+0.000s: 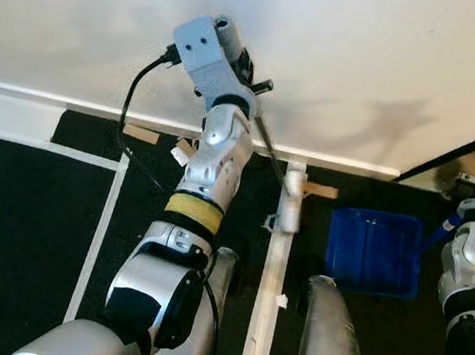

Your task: Sweep floor

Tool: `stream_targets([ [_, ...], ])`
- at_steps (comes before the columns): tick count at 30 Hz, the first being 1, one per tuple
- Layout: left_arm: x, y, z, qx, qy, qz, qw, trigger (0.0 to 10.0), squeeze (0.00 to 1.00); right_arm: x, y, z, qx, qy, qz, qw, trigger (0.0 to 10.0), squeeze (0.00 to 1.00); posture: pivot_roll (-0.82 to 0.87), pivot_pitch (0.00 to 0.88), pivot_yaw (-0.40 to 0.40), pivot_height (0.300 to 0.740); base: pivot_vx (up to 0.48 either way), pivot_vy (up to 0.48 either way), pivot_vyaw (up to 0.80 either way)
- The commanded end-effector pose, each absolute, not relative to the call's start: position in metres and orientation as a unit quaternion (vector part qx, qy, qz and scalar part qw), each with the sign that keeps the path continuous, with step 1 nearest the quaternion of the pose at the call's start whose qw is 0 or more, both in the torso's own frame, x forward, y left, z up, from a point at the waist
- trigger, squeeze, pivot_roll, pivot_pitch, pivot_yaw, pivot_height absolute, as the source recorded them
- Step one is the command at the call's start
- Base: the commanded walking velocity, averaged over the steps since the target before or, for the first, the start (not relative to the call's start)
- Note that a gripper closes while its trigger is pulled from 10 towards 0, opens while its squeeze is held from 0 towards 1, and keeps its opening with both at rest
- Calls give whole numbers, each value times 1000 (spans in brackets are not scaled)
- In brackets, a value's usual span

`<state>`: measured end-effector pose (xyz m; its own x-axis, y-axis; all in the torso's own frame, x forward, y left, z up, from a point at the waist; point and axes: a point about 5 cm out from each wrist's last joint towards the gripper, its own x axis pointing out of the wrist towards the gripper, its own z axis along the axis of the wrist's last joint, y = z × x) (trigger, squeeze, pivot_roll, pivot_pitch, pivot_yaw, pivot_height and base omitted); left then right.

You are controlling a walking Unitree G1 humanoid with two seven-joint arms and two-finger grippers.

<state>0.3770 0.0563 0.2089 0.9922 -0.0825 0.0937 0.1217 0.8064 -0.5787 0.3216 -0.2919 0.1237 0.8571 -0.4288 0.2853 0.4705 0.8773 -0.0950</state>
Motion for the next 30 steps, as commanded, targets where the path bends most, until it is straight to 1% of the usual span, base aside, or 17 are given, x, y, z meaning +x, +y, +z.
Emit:
stream_targets([
  [1,340,-48,249,-436,7,-211,875,10000,0,310,-293,95,-66,-65,-240,966,10000,0,169,302,27,740,0,0,0],
  [2,340,-48,249,-436,7,-211,875,10000,0,310,-293,95,-66,-65,-240,966,10000,0,169,302,27,740,0,0,0],
  [3,350,-22,243,-422,6,-204,883,10000,0,309,-294,94,-64,-65,-240,967,10000,0,158,269,21,740,0,0,0],
  [4,350,-22,243,-422,6,-204,883,10000,0,309,-294,94,-64,-65,-240,967,10000,0,158,269,21,740,0,0,0],
  [6,361,31,224,-311,-3,-204,928,10000,0,305,-297,91,-54,-59,-247,966,10000,0,136,222,-2,740,0,0,0],
  [7,362,52,212,-224,-5,-211,951,10000,0,304,-298,90,-53,-57,-248,966,10000,0,130,194,-8,740,0,0,0],
  [8,362,52,212,-224,-5,-211,951,10000,0,304,-298,90,-53,-57,-248,966,10000,0,130,194,-8,740,0,0,0],
  [10,361,87,191,-83,9,-221,972,10000,0,304,-297,88,-50,-55,-243,967,10000,0,122,155,-19,740,0,0,0],
  [11,361,87,191,-83,9,-221,972,10000,0,304,-297,88,-50,-55,-243,967,10000,0,122,155,-19,740,0,0,0],
  [13,360,107,182,-41,24,-213,976,10000,0,303,-297,88,-48,-56,-242,968,10000,0,117,139,-24,740,0,0,0],
  [15,355,150,164,13,53,-181,982,10000,0,301,-295,84,-35,-52,-239,969,10000,0,95,95,-28,740,0,0,0],
  [16,355,150,164,13,53,-181,982,10000,0,301,-295,84,-35,-52,-239,969,10000,0,95,95,-28,740,0,0,0],
  [19,346,186,155,29,67,-134,988,10000,0,298,-292,78,-25,-48,-236,970,10000,0,77,66,-27,740,0,0,0],
  [21,345,192,155,30,64,-122,990,10000,0,297,-292,77,-23,-48,-237,970,10000,0,77,66,-27,740,0,0,0],
  [24,336,221,140,72,63,-54,994,10000,0,295,-291,73,-7,-41,-228,973,10000,0,63,35,-32,740,0,0,0],
  [27,331,232,128,84,68,-26,994,10000,0,298,-286,72,3,-41,-206,978,10000,0,57,24,-32,740,0,0,0],
  [30,326,234,121,61,48,8,997,10000,0,307,-282,89,44,-98,-163,981,10000,0,60,25,-27,740,0,0,0],
])
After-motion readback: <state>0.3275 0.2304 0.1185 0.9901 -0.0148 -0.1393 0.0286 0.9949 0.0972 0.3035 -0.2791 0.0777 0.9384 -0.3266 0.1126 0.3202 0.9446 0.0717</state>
